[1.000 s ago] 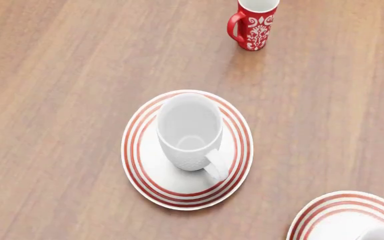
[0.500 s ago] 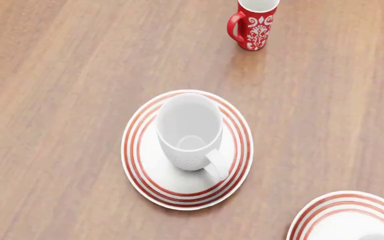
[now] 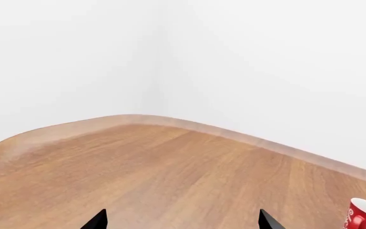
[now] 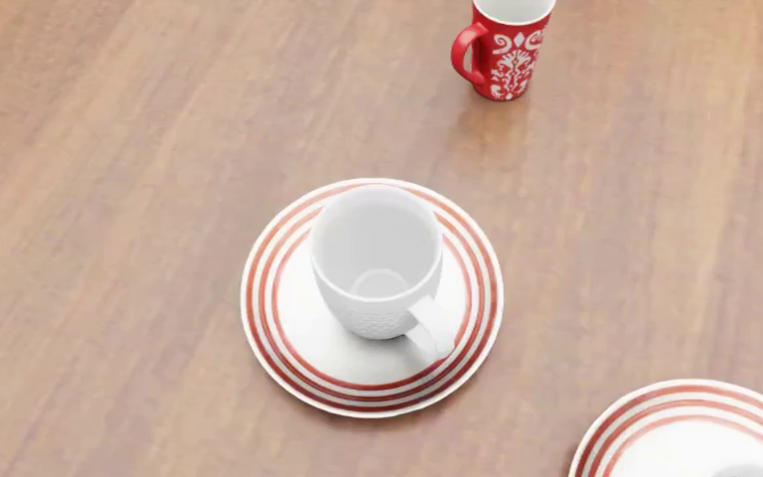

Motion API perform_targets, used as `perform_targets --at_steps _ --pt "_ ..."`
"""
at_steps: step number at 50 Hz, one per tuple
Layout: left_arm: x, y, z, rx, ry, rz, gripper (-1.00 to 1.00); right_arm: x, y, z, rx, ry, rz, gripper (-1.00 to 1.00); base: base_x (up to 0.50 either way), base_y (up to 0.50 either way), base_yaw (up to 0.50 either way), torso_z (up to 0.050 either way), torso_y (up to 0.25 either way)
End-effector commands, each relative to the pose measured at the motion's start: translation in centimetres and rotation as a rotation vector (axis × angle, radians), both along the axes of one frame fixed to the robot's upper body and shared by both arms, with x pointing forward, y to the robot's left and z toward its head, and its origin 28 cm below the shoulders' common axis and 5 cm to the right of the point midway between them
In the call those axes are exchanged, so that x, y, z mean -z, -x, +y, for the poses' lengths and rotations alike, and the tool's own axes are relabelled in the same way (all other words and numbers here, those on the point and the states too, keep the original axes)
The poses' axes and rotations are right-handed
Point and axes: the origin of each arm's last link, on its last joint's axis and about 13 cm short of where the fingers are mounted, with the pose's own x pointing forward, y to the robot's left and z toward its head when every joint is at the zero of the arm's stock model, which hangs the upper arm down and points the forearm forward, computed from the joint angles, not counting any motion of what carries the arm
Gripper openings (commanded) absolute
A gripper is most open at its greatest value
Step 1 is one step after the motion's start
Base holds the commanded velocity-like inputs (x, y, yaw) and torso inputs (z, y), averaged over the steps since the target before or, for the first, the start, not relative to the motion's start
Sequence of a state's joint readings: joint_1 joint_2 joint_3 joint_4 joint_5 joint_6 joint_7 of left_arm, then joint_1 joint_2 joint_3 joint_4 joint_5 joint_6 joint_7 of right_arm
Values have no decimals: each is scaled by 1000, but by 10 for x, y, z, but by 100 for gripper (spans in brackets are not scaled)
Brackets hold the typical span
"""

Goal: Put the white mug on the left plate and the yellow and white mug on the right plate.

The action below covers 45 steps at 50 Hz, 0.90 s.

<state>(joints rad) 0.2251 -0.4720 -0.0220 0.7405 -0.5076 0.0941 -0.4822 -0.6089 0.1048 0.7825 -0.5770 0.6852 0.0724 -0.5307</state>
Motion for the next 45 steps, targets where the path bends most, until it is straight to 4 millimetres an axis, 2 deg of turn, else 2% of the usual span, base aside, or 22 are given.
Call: perform_targets --at_steps 1,9,18,23,26,29,33,37,45 --pt "-1 -1 0 2 0 -1 100 -33 -4 3 -5 -44 -152 100 0 0 0 0 0" --pt "-2 -2 -1 7 -2 -3 100 -51 -39 10 -19 -66 -165 100 0 0 0 0 0" --pt "-3 -6 -7 38 -31 4 100 -69 -96 12 -5 -128 -157 100 0 0 0 0 0" --pt "-22 -19 -11 74 -91 -12 100 -69 -145 16 17 -169 -119 100 0 0 0 0 0" --pt "-27 -26 -13 95 -108 -9 100 -71 -162 17 16 -191 -117 100 0 0 0 0 0" --pt "-34 -42 -15 122 -139 10 100 -70 -189 18 55 -196 -94 100 0 0 0 0 0" --pt "-47 -54 -18 139 -190 6 100 -75 -211 20 87 -178 -104 100 0 0 0 0 0" --pt "-65 -62 -19 174 -211 -6 100 -85 -222 27 123 -132 -135 100 0 0 0 0 0" --pt "-105 -55 -23 197 -264 -93 100 -126 -202 43 82 -49 -239 100 0 0 0 0 1"
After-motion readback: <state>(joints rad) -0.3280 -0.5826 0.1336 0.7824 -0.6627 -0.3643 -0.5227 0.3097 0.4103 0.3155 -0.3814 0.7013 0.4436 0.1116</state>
